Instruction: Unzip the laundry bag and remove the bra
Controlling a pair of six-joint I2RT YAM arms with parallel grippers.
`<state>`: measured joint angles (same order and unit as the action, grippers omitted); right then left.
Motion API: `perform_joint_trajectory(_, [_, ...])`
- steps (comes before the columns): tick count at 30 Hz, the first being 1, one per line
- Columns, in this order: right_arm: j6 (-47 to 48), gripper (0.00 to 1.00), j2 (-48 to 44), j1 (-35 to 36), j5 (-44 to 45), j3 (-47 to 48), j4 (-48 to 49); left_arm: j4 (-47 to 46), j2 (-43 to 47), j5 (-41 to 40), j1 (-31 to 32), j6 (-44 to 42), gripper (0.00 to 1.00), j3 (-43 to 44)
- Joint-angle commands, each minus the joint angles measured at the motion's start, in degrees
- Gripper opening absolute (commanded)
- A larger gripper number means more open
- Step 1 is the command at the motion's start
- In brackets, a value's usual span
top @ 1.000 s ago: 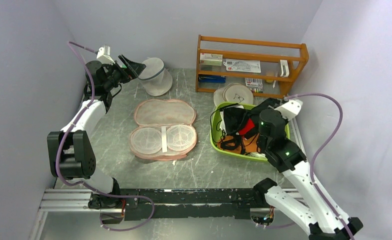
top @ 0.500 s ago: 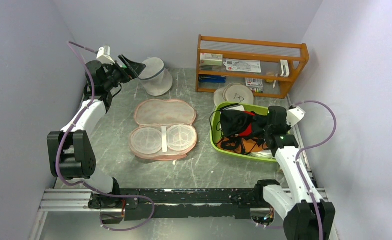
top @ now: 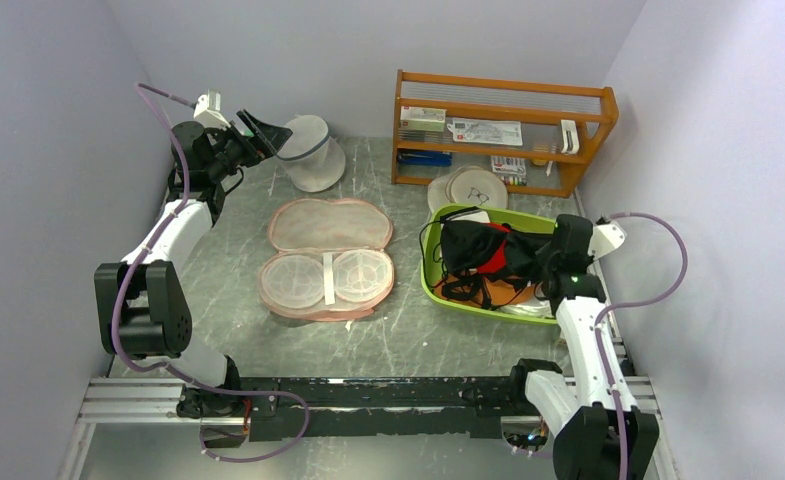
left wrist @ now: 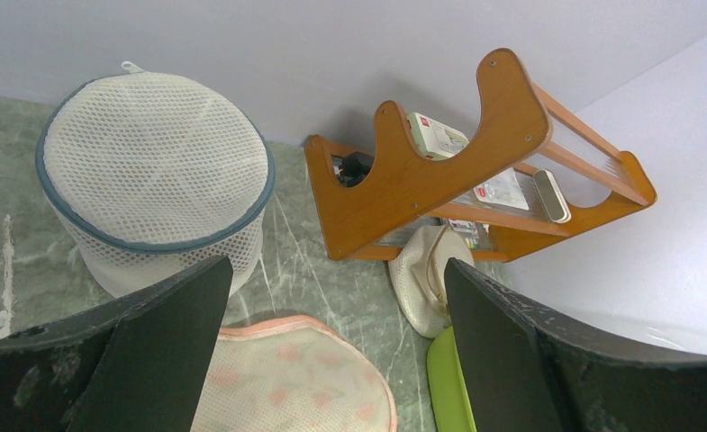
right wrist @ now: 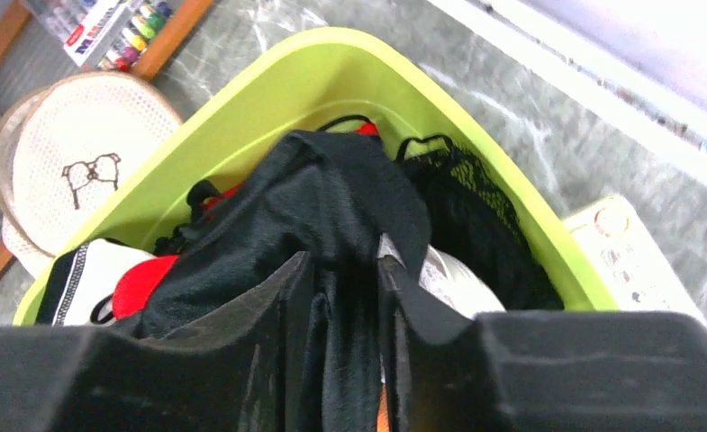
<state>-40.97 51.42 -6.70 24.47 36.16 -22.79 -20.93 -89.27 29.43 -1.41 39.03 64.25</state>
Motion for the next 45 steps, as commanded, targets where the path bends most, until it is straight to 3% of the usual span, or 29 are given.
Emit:
perform_joint_trajectory(1, [1.1,0.44,1.8,-0.5,-1.5,5.2,-1.0,-0.3,-0.2,0.5,0.0,0.3,0.99,1.7])
perform_joint_trajectory(5, [-0.4,0.83,1.3,-0.2,0.7,6.7,-3.2,0.0,-0.4,0.7,0.0,0.3,0.99,1.9])
perform_joint_trajectory(7, [-0.4,0.91,0.4,0.0,1.2,6.9,-3.5,0.0,-0.2,0.9,0.0,0.5,0.99,2.0])
perform_joint_trajectory(12, [2.4,0.94,-2.8,0.3,-4.0,6.3,0.5,0.3,-0.7,0.0,0.0,-0.4,0.99,1.8])
perform_joint_trajectory(17, [7.0,0.99,-3.0,0.8,-21.8,7.1,9.3,1.1,-2.2,1.0,0.1,0.0,0.99,2.5])
perform_joint_trajectory(22, [10.4,1.00,5.5,5.7,-37.0,8.5,15.8,0.9,-2.6,1.0,0.0,0.2,0.99,2.4])
perform_joint_trajectory(27, [10.5,1.00,12.8,16.0,-40.5,8.9,22.4,1.2,-2.7,0.7,0.1,-0.2,0.99,2.4])
perform_joint_trajectory(31, [7.5,0.99,21.0,18.2,-48.3,10.6,27.1,1.5,-2.9,1.0,0.1,0.0,0.99,2.8])
perform_joint_trajectory(37, [6.2,0.99,27.0,18.1,-46.9,11.7,29.1,1.1,-2.9,1.8,-0.1,0.6,0.99,2.8])
perform_joint_trajectory(45, [5.1,0.93,30.1,13.6,-41.0,2.7,33.0,0.1,-3.9,2.9,-1.8,2.7,0.98,2.6])
